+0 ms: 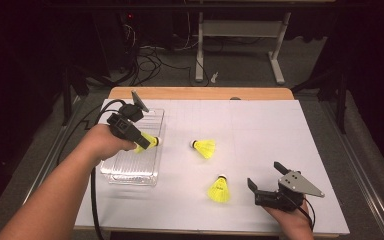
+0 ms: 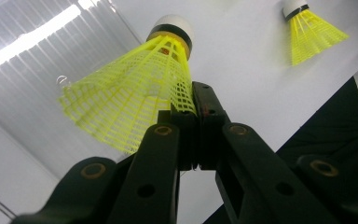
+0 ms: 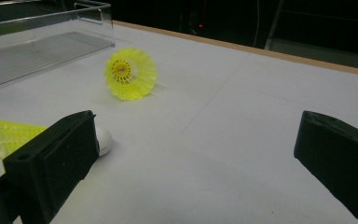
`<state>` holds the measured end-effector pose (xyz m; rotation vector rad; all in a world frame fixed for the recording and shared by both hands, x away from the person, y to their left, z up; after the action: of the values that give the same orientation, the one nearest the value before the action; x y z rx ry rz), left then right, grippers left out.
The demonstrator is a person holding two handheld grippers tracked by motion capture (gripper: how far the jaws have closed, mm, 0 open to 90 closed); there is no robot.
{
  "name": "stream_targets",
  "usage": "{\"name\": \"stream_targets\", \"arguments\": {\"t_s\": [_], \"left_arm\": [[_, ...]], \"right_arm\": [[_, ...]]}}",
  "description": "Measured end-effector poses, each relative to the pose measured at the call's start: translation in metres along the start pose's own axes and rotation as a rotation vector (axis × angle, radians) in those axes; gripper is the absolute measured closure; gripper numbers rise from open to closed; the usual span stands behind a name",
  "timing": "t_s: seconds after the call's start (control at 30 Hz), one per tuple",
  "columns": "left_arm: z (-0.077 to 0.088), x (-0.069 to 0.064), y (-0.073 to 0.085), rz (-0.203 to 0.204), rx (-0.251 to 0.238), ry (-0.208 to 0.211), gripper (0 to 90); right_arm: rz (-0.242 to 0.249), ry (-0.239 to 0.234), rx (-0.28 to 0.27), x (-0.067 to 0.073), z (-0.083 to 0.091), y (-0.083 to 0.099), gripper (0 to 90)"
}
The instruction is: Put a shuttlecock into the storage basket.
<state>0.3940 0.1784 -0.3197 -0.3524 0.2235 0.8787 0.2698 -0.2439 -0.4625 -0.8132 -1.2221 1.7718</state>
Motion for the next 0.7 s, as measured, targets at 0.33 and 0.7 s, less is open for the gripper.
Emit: {"name": "stream_targets", "arguments": {"t_s": [0.33, 0.7], "left_arm": [[0.005, 0.014, 0.009, 0.043, -0.002, -0.019, 88.6], [0.005, 0.026, 0.018, 0.082, -0.001, -0.035, 88.6]], "right_arm": [[0.0, 0.0, 0.001, 0.0, 0.0, 0.0, 0.3], [0.001, 0.0, 0.002, 0.0, 0.0, 0.0, 0.3]]}}
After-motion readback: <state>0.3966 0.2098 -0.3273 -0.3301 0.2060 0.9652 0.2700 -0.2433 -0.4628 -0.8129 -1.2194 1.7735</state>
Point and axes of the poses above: each handheld gripper's, and its own axes: z roughly backward along the jaws, y roughly out of its underside, x roughly to its left, the point moved 1 cm from there along -z, roughly forward along the jaws, and after that the axes turned 3 degrees about y, right-handed, at the moved point
